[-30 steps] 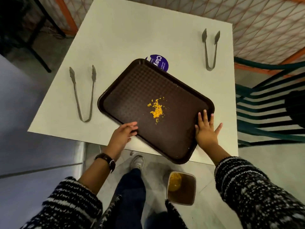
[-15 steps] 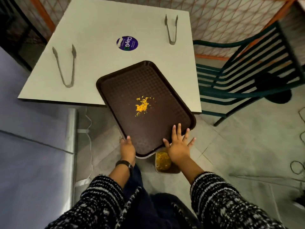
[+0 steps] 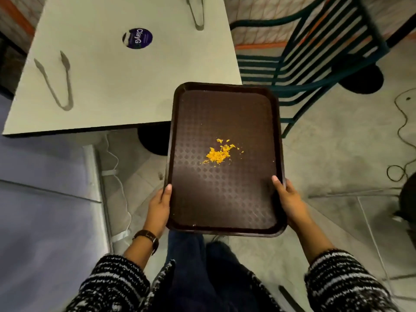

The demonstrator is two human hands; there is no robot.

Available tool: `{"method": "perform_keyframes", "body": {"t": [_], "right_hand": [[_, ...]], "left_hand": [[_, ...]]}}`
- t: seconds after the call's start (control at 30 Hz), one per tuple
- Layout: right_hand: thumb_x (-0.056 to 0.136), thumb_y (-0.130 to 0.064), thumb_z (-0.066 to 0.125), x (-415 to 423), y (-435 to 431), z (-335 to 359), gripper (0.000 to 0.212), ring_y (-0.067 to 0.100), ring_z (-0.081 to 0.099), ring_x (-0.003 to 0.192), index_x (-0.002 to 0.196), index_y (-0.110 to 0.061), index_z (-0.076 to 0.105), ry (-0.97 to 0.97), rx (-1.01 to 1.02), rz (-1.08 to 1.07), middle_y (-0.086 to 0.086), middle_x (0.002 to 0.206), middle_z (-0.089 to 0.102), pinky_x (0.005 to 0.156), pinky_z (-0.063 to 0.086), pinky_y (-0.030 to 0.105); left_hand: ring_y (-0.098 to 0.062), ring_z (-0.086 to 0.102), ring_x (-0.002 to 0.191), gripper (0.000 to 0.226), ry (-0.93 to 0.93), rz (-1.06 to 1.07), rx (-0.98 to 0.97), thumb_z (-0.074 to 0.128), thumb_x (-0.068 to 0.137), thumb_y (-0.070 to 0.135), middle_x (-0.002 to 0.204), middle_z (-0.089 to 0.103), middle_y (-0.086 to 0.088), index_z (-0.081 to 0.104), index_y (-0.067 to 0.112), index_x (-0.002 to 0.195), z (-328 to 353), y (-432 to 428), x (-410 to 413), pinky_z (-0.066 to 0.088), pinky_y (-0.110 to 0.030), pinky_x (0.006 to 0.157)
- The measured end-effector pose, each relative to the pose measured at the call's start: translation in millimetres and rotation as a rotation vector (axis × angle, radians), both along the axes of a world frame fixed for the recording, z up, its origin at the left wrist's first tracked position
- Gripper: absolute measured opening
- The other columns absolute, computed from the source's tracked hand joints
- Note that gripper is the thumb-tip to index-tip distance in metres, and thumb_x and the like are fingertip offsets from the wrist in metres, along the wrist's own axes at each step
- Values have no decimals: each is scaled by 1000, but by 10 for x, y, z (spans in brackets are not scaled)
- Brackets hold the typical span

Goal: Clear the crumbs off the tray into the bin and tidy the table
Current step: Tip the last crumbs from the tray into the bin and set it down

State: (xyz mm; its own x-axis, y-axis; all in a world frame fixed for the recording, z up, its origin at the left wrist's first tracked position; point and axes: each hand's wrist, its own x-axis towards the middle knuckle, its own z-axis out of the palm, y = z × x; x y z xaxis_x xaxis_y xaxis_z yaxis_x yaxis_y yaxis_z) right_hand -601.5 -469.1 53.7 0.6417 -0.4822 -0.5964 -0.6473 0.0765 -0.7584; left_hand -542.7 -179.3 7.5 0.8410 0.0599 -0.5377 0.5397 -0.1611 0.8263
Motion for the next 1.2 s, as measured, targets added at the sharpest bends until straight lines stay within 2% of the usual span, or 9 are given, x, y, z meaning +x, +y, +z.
{"method": "perform_keyframes", "body": {"t": [0.17, 0.27, 0.33, 0.47, 0.53, 0.6, 0.77, 1.07, 1.2], "right_hand": [[99, -34, 36, -698, -131, -118, 43, 19, 50, 95, 120, -3, 56, 38, -259, -221, 9, 109, 59, 79, 34, 27], [99, -36, 35, -1114, -201, -249, 46, 28, 53, 109, 126, -3, 53, 119, -303, -333, 19, 123, 58, 84, 35, 29], [100, -34, 35, -1331, -236, -320, 46, 29, 53, 110, 127, -1, 51, 168, -305, -408, 21, 127, 56, 87, 35, 28], [100, -27, 37, -1678, -272, -529, 41, 26, 53, 97, 112, 7, 55, 249, -340, -480, 27, 119, 58, 80, 33, 26], [100, -27, 37, -1731, -249, -683, 40, 31, 55, 102, 114, 6, 55, 284, -329, -510, 25, 118, 58, 83, 37, 32], [100, -29, 37, -1731, -215, -846, 42, 35, 55, 111, 118, 5, 55, 325, -296, -542, 24, 120, 59, 91, 40, 36], [100, -28, 37, -1594, -151, -1290, 42, 36, 55, 113, 121, 4, 54, 411, -217, -489, 23, 120, 59, 90, 40, 33], [100, -33, 35, -1163, -1, -2008, 45, 38, 53, 115, 123, 2, 53, 559, -168, -290, 23, 124, 58, 99, 41, 42], [100, -28, 35, -844, 37, -2219, 42, 38, 52, 116, 127, 1, 49, 605, -141, -153, 22, 127, 56, 98, 41, 41]], "left_hand": [[-8, 62, 90, 30, 23, -234, -1, 42, 95, 37, 96, 66, 4, 61, 17, 107, -77, -379, -31, 50, -25, 82], [-9, 62, 84, 25, 71, -382, 1, 44, 95, 35, 89, 66, 5, 61, 18, 100, -166, -646, -96, 51, -19, 74], [-18, 63, 90, 26, 84, -483, 27, 47, 93, 36, 95, 68, -5, 63, 16, 100, -284, -781, -146, 53, -28, 80], [-17, 57, 108, 33, 144, -617, 35, 46, 95, 24, 116, 60, -2, 53, 12, 125, -601, -947, -356, 46, -23, 87], [-22, 51, 121, 40, 194, -676, 77, 46, 95, 21, 128, 56, -5, 45, 13, 135, -816, -942, -453, 40, -28, 100], [-22, 48, 125, 48, 256, -725, 116, 50, 94, 19, 134, 51, -7, 37, 14, 140, -994, -887, -526, 37, -26, 101], [-8, 42, 114, 62, 333, -853, 141, 55, 90, 10, 128, 46, 0, 24, 12, 144, -1400, -723, -658, 32, -12, 88], [-30, 48, 124, 53, 545, -753, 245, 55, 91, 23, 136, 50, -13, 36, 12, 140, -2344, -492, -644, 36, -29, 101], [-32, 46, 125, 57, 647, -679, 317, 51, 92, 34, 141, 45, -15, 35, 8, 141, -2629, -397, -535, 36, -35, 106]]}}
